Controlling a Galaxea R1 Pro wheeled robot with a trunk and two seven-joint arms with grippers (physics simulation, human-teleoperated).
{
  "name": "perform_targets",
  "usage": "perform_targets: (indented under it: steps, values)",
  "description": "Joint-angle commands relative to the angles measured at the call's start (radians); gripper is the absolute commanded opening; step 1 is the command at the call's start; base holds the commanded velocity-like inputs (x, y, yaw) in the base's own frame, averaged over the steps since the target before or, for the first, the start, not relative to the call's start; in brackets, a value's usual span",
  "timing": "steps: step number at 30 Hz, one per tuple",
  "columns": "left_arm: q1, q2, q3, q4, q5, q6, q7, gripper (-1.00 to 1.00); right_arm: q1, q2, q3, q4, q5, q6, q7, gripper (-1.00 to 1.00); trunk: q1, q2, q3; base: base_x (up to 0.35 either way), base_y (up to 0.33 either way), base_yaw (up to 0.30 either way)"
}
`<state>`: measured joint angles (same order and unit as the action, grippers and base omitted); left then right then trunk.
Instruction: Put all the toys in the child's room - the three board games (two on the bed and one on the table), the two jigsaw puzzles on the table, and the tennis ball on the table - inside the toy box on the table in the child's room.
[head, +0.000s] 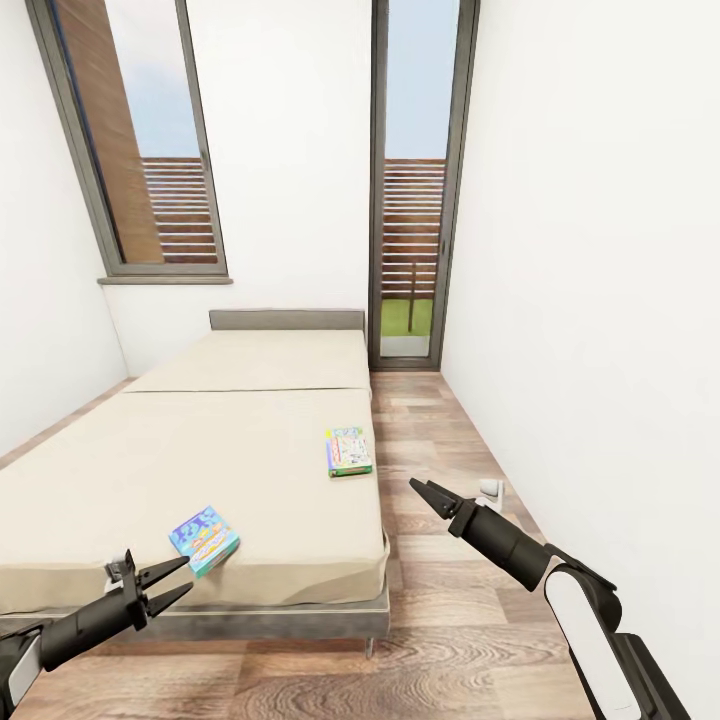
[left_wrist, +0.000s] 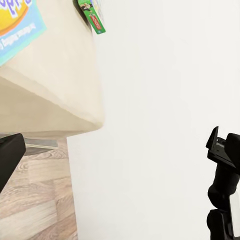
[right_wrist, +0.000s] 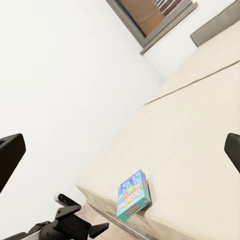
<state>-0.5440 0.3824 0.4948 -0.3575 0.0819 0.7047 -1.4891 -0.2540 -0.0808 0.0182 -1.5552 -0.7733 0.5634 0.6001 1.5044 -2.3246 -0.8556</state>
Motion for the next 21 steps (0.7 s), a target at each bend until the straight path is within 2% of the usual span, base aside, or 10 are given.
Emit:
perform_targets:
  steps: [1, 13, 21]
  values:
    - [-0.001, 0.000, 0.002, 0.000, -0.002, 0.010, -0.005, 1.00, -0.001, 0.000, 0.000, 0.000, -0.008, 0.007, -0.002, 1.00, 0.000, 0.000, -0.001, 0.000, 0.000, 0.000]
    - [-0.001, 0.014, 0.004, 0.000, -0.001, 0.014, -0.006, 1.00, -0.001, 0.000, 0.000, 0.001, -0.008, 0.007, -0.002, 1.00, 0.000, 0.000, -0.001, 0.000, 0.000, 0.000]
    - [-0.001, 0.016, 0.004, 0.000, -0.001, 0.017, -0.010, 1.00, -0.001, -0.002, 0.000, 0.001, -0.007, 0.007, -0.002, 1.00, 0.030, -0.056, -0.026, 0.000, 0.000, 0.000]
